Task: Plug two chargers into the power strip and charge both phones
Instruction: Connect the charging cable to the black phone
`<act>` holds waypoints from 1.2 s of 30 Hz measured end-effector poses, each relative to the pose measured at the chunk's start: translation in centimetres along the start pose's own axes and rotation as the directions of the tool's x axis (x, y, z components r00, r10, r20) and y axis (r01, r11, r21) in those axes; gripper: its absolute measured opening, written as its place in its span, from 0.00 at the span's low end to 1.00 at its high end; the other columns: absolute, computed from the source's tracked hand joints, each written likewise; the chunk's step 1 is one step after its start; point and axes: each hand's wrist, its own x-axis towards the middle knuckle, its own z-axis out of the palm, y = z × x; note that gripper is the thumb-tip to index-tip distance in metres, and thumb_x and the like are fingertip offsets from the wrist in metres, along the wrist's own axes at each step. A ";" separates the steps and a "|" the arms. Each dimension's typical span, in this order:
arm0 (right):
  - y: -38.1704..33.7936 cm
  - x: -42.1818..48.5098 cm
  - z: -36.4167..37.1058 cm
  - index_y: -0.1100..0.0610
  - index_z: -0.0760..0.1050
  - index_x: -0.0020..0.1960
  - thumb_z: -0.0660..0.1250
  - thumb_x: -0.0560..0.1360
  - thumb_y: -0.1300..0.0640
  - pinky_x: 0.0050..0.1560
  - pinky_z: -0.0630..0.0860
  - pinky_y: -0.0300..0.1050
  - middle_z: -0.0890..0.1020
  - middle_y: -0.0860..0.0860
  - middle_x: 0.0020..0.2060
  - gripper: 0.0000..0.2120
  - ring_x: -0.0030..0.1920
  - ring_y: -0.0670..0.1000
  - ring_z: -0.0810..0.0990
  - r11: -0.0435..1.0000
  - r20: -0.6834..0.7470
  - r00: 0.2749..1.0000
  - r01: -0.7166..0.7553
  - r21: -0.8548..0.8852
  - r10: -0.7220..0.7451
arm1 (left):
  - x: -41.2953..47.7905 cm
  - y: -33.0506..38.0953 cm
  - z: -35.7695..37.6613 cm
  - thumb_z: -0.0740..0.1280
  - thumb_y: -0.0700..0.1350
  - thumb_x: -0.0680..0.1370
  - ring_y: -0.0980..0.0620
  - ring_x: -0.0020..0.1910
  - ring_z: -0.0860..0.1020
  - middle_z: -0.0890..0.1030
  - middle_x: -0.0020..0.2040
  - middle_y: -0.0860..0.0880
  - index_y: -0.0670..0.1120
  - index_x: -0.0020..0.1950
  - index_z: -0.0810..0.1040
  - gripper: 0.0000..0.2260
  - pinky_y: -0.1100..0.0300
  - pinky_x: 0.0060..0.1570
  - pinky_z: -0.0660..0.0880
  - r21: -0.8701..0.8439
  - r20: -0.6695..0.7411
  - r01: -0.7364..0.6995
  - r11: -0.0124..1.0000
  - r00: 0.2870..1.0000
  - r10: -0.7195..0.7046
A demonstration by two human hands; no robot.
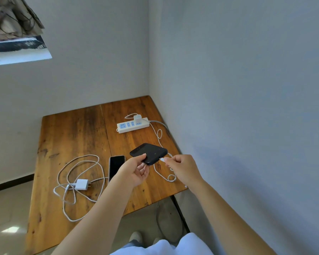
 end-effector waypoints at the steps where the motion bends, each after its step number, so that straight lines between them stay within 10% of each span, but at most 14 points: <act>1: 0.0 0.1 0.1 0.51 0.80 0.31 0.67 0.74 0.48 0.38 0.74 0.41 0.83 0.56 0.33 0.15 0.41 0.54 0.82 1.000 -0.006 1.000 0.007 -0.015 -0.007 | 0.1 0.0 0.0 0.69 0.41 0.76 0.51 0.35 0.79 0.83 0.42 0.41 0.38 0.55 0.76 0.10 0.66 0.26 0.75 0.005 0.000 -0.001 1.000 1.000 0.001; 16: -0.5 0.7 1.2 0.49 0.73 0.34 0.63 0.77 0.47 0.51 0.73 0.53 0.72 0.42 0.27 0.14 0.33 0.46 0.74 0.928 -0.134 0.985 0.056 -0.368 -0.112 | 1.8 0.6 0.7 0.70 0.39 0.75 0.51 0.33 0.78 0.82 0.47 0.40 0.39 0.56 0.76 0.12 0.67 0.23 0.74 0.150 -0.025 -0.049 0.988 0.998 0.053; 36: 1.1 0.5 1.1 0.50 0.73 0.34 0.63 0.77 0.48 0.53 0.75 0.55 0.78 0.47 0.31 0.15 0.38 0.48 0.79 0.947 -0.141 0.990 -0.029 -0.320 -0.017 | 4.1 0.5 1.3 0.71 0.39 0.74 0.53 0.31 0.74 0.79 0.47 0.39 0.38 0.56 0.76 0.13 0.67 0.25 0.74 0.295 -0.014 -0.107 0.949 0.993 0.116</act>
